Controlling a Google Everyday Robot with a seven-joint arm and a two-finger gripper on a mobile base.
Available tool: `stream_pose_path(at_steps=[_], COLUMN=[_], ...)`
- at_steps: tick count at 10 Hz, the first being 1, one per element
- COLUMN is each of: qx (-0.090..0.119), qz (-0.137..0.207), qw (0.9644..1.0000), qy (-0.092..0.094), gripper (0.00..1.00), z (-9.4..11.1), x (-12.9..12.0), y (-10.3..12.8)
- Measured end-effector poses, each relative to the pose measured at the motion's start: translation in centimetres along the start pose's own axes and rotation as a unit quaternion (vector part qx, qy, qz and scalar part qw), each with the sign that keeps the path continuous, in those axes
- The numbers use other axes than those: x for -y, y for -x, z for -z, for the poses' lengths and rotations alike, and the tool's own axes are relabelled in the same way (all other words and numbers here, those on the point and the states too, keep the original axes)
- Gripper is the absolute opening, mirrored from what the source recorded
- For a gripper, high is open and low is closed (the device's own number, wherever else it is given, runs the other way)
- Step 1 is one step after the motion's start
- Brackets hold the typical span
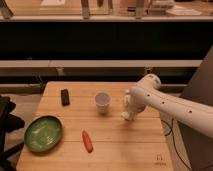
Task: Place the white sponge in the ceramic cup
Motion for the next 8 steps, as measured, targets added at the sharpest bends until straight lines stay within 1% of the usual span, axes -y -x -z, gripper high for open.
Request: stream_pose_path(at_steps=[1, 2, 5, 8], qx=[-0.002, -0.003, -0.008, -0.011], qz=[0.003, 0.004, 0.005, 0.028], qw=[1.0000, 1.0000, 0.9999, 0.9995], qy=[-0.003, -0.005, -0.007, -0.013], gripper=[0.04, 0.04, 0.04, 0.04], z=[0.0, 0.0, 0.2, 0.1], x=[1.1, 1.7, 2.3, 4.6], y=[-0.3, -0.4, -0.7, -0.3])
